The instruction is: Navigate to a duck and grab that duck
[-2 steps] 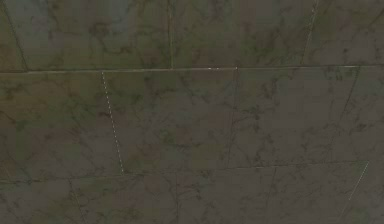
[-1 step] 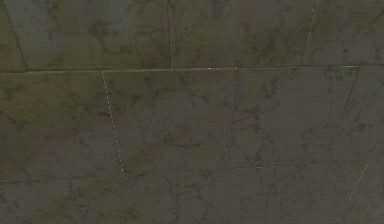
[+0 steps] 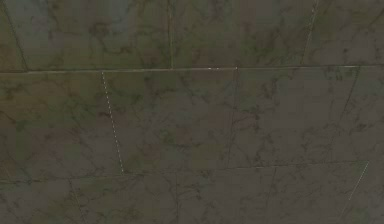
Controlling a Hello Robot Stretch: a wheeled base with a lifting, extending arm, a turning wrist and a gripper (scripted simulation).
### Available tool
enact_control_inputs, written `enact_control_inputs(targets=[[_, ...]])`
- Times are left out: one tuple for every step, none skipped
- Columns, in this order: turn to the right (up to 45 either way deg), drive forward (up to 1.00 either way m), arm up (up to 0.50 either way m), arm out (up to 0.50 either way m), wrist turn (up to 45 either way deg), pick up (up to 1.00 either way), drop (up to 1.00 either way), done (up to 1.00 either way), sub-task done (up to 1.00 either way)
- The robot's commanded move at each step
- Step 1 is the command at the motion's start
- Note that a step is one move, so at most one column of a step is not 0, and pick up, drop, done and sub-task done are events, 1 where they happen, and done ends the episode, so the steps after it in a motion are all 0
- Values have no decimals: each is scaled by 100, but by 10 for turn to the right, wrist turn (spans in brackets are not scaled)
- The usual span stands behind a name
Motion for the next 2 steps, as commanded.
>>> enact_control_inputs(targets=[[0,0,8,0,0,0,0,0,0],[0,0,0,0,0,0,0,100,0]])
